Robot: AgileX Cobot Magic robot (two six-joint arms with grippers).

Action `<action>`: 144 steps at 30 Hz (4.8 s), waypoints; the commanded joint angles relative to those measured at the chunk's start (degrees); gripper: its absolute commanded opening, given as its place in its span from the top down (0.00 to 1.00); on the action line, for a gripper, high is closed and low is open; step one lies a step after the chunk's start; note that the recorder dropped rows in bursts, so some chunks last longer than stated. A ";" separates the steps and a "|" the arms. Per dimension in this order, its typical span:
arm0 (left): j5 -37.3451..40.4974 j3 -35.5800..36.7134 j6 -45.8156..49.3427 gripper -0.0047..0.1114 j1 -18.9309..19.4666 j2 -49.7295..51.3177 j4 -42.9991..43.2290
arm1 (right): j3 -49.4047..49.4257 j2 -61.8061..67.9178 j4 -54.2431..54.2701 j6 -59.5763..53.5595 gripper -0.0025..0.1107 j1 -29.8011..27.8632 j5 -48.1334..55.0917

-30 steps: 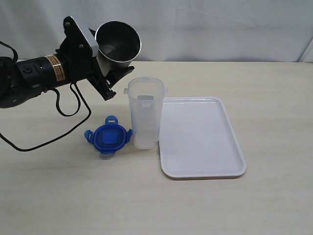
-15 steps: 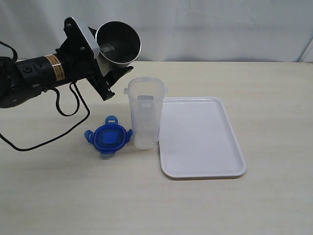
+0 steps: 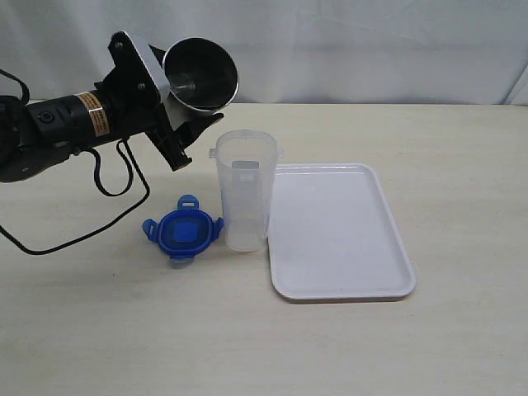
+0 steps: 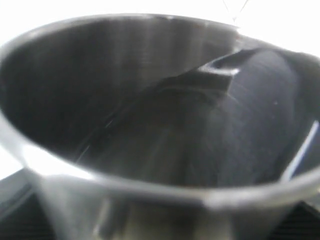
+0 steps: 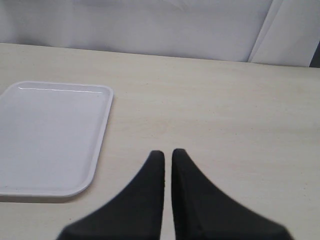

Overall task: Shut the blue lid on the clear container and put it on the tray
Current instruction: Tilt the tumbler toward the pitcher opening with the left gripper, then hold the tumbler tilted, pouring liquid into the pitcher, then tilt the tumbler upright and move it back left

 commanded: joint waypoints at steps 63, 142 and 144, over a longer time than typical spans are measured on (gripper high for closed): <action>-3.65 -1.16 7.80 0.96 -0.13 -1.20 -3.94 | -0.22 0.29 0.13 -0.14 0.93 -0.30 -0.13; -2.38 -1.16 -12.38 0.96 0.27 -1.10 -24.81 | -0.22 0.29 0.13 -0.14 0.93 -0.30 -0.13; -1.31 -2.07 -13.09 0.96 1.60 -0.64 -27.56 | -0.22 0.29 0.13 -0.14 0.93 -0.30 -0.13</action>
